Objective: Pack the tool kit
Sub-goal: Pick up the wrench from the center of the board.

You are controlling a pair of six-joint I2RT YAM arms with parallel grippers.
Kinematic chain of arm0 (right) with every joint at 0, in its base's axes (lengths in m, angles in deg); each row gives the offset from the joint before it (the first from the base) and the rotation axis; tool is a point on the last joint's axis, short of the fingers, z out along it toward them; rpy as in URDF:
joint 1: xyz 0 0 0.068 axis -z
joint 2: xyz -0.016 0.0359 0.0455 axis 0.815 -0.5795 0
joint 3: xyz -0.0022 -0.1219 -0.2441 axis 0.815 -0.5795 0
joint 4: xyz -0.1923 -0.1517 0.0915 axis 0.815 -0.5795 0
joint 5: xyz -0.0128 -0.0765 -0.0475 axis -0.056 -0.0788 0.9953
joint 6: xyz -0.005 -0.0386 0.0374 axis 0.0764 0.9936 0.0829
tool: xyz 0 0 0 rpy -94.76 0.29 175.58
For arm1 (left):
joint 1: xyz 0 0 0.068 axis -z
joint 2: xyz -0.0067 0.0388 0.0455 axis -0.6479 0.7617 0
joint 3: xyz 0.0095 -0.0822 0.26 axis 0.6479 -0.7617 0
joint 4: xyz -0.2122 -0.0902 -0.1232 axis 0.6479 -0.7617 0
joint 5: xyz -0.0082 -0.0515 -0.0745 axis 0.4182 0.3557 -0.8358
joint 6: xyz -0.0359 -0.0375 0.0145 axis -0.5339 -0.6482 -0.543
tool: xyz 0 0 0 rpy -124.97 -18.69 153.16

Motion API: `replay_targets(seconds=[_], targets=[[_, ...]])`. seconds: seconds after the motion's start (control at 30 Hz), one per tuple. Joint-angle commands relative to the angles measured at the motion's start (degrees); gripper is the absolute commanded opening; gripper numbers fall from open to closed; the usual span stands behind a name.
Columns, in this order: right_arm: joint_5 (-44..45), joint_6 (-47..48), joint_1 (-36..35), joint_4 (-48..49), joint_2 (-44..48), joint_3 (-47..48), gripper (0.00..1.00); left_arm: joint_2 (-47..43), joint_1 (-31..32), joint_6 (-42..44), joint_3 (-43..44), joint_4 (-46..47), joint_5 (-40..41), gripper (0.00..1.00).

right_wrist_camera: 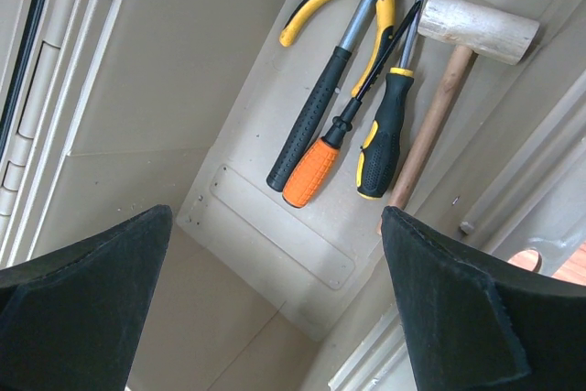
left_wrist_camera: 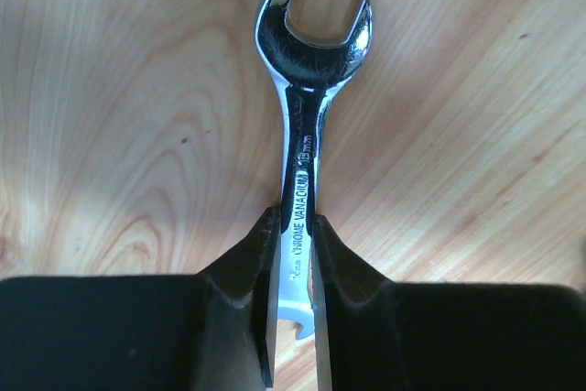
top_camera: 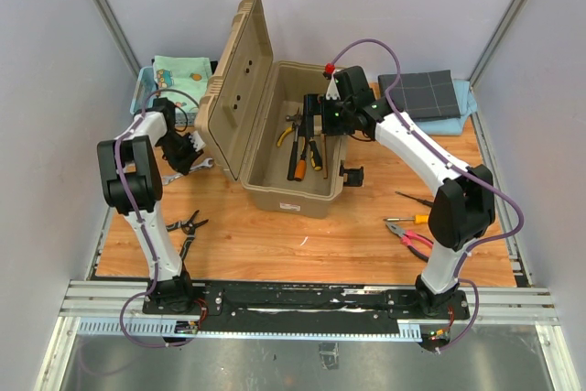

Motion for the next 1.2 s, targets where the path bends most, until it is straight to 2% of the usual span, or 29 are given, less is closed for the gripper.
replay_targets(seconds=[0.0, 0.33, 0.6, 0.83, 1.17], targets=[[-0.3, -0.12, 0.86, -0.39, 1.91, -0.99, 0.99, 1.93, 0.22, -2.56, 2.33, -7.67, -9.28, 0.0], [-1.05, -0.39, 0.91, 0.2, 1.6, -0.76, 0.99, -1.21, -0.32, -2.68, 7.15, -12.85, -11.47, 0.0], [-1.38, -0.33, 0.91, 0.18, 1.67, -0.66, 0.99, -1.51, -3.23, -4.25, 12.08, -14.48, -12.3, 0.0], [-1.66, -0.3, 0.91, 0.18, 1.32, 0.02, 0.99, -0.37, -7.74, -7.02, 22.01, -17.58, -15.09, 0.0], [-2.27, -0.33, 0.91, 0.23, 0.66, 1.26, 0.99, -0.88, -11.4, -16.18, 38.37, -20.62, -24.69, 0.0]])
